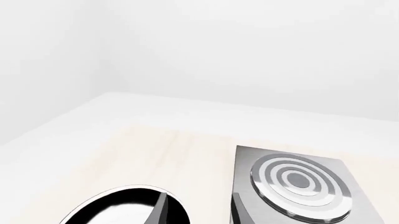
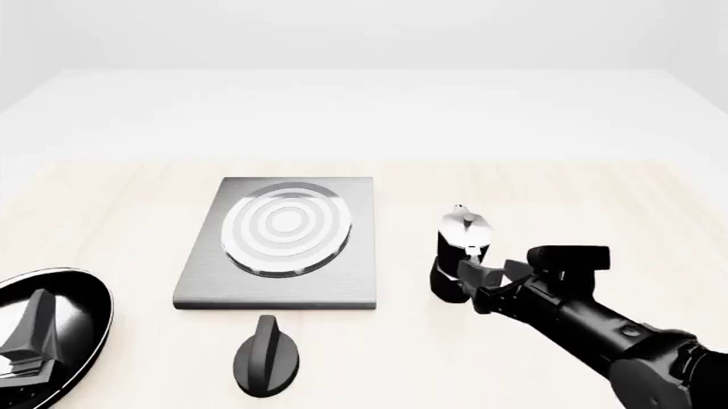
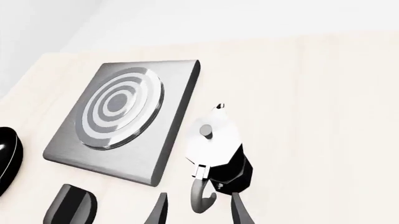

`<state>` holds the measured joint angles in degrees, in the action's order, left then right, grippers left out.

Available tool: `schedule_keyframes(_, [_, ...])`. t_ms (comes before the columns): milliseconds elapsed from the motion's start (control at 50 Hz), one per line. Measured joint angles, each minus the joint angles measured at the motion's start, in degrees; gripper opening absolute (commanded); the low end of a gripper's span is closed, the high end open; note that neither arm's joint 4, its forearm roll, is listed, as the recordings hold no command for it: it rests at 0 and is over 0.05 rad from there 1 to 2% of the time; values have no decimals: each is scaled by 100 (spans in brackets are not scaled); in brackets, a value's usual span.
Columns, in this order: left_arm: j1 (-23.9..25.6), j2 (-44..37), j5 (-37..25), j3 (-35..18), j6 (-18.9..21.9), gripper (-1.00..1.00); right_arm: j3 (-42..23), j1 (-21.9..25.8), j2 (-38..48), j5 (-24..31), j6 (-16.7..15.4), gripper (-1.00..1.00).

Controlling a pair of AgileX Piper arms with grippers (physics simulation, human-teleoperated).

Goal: Turn on the stove and put the moka pot on it.

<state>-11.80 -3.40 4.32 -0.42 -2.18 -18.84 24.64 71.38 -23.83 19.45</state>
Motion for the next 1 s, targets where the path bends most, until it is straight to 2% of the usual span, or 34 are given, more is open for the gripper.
schedule_keyframes(540, [-10, -3, 35, 8, -41, 100, 24, 116, 1494, -1252, 425, 100])
schedule_keyframes(560, [-10, -4, 36, 8, -43, 100, 25, 120, 1532, -1283, 444, -100])
schedule_keyframes(680, [-9, -23, 58, 9, -51, 100, 49, 49, 1575, -1424, 474, -100])
schedule_keyframes(780, [-5, -25, 68, 12, -55, 100, 101, -33, 1405, -1298, 383, -100])
schedule_keyframes(880, [4, 2, 50, 10, -54, 100, 174, -198, 995, -873, 203, -100])
schedule_keyframes(1000, [17, 88, -24, 2, -54, 100, 204, -359, 246, -52, -57, -100])
